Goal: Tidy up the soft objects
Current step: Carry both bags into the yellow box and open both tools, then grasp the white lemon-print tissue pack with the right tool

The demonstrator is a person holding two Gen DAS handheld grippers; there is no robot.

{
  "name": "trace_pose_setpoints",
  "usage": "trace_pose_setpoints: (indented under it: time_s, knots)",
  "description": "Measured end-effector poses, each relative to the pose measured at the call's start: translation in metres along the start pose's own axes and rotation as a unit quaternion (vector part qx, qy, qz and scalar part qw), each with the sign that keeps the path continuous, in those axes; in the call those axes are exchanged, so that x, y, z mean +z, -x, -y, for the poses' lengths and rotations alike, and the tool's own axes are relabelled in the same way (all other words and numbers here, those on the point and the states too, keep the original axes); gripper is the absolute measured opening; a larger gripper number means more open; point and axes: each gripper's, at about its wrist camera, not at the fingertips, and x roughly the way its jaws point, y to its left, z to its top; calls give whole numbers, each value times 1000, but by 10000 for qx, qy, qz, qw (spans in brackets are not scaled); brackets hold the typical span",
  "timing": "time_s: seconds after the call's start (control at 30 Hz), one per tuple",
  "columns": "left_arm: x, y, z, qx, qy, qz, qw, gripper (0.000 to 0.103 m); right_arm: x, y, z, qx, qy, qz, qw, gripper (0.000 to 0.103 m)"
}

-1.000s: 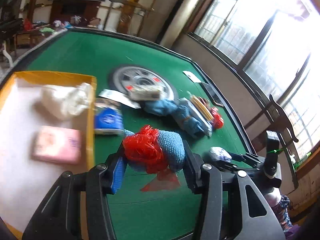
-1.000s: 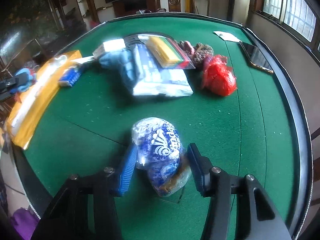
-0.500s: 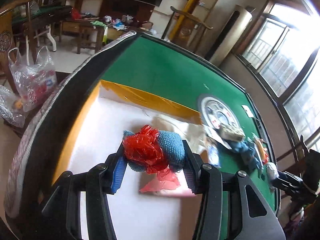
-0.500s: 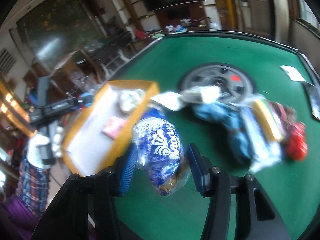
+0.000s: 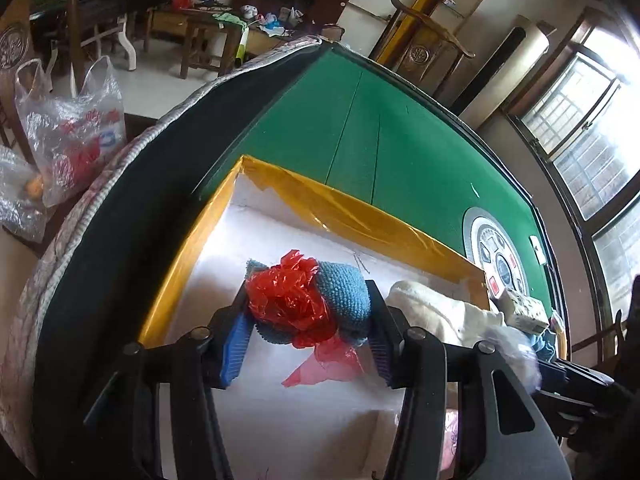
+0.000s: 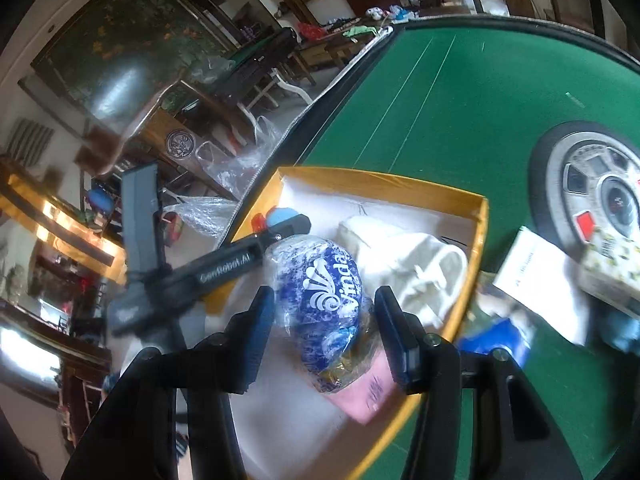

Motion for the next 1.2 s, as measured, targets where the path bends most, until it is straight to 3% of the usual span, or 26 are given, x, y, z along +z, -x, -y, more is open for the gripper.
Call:
trace_pose_setpoints:
  time_s: [0.13, 0.27, 0.4, 0.67, 0.8, 0.97, 1.1, 1.2]
  knots:
    - [5, 0, 3, 79, -29, 64, 9999, 56, 8, -13, 5, 15, -187, -23, 9998, 47]
    - [9, 12, -6, -229, 272, 99, 9993, 62, 13, -20, 8, -27, -256, -38, 9997, 47]
    - [8, 37, -8, -407, 320, 356, 9980, 75, 16, -23, 7, -100, -248, -105, 9996, 47]
    - [12, 36, -18, -319, 467, 370, 9977, 75, 19, -29, -5, -316, -65, -43, 9995, 57]
    - [12, 44, -25, -527, 725, 502, 9947, 75, 18, -9, -3, -178, -3, 156, 9997, 59]
    - [9, 71, -16, -608, 660, 812, 9927, 75, 13, 28, 1, -122, 106, 485, 9987, 60]
    - [-2, 92, 1, -793, 558, 910, 9911, 75, -2, 78, 19, -354, 263, 896, 9950, 66]
    - [-18, 109, 21, -1033, 363, 937, 9896, 78, -16, 115, 50, -816, 187, 1208, 9891, 71]
